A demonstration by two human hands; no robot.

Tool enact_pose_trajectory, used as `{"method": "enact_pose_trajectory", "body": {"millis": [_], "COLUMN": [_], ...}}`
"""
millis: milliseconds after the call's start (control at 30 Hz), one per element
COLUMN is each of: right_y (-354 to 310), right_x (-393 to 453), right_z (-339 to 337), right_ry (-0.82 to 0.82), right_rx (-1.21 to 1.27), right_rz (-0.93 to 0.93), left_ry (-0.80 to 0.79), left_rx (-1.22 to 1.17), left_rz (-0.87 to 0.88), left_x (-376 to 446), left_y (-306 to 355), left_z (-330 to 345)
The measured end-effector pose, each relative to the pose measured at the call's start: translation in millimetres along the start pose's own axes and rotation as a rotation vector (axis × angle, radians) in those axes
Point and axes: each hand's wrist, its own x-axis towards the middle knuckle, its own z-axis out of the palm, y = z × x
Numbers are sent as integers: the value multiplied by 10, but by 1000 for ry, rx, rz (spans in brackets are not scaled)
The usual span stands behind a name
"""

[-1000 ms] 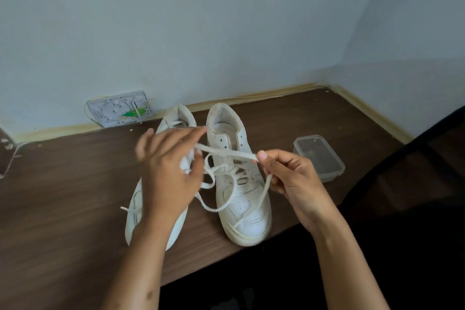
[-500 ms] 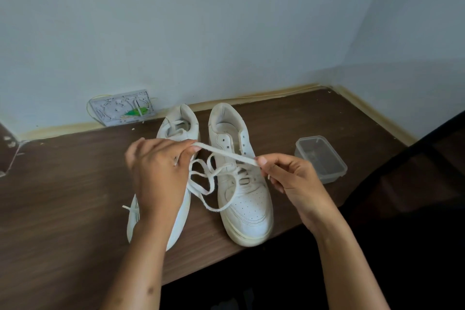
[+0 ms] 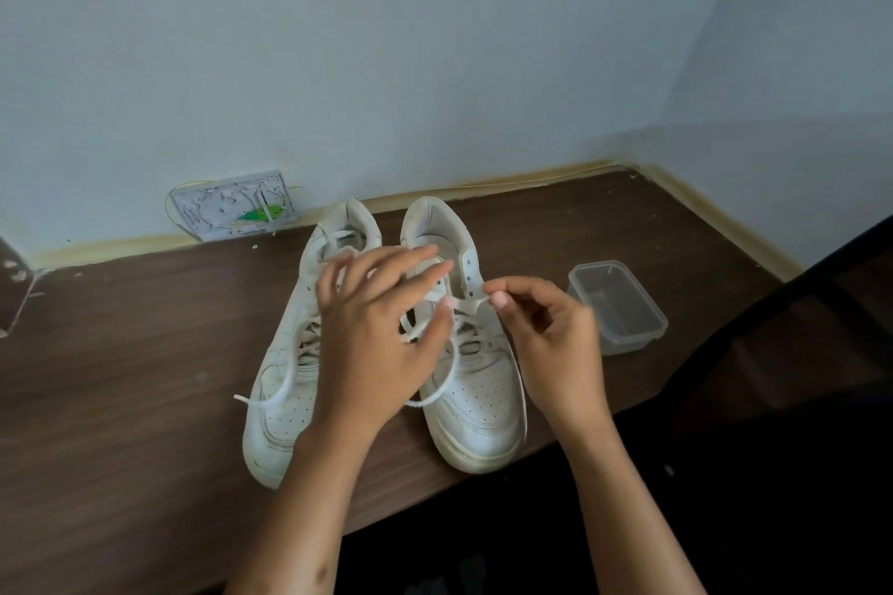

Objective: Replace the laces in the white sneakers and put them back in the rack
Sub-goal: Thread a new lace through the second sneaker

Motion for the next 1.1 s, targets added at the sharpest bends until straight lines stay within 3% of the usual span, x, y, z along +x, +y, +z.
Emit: {"method": "enact_pose_trajectory", "body": {"millis": [133,267,433,600,1100], "right_y": [-68,-75,57,104,34], "right_x": [-23,-24,-15,-24,-23], "right_z": [79,132,168,271,311], "right_ry": [9,13,118,101,104], "right_rx": [245,310,-139,-366,-605], "right_rz": [13,33,-19,-57,-59], "left_ry": [10,57,47,50,33], "left_rx": [-133,-131,-7,33,-14], "left_rz": [-56,-141,-162,-150,-212], "left_x": [-24,-33,-78,-109,-97], "left_y": [116,75,-11,26,82], "left_z": [120,163,230,334,386]}}
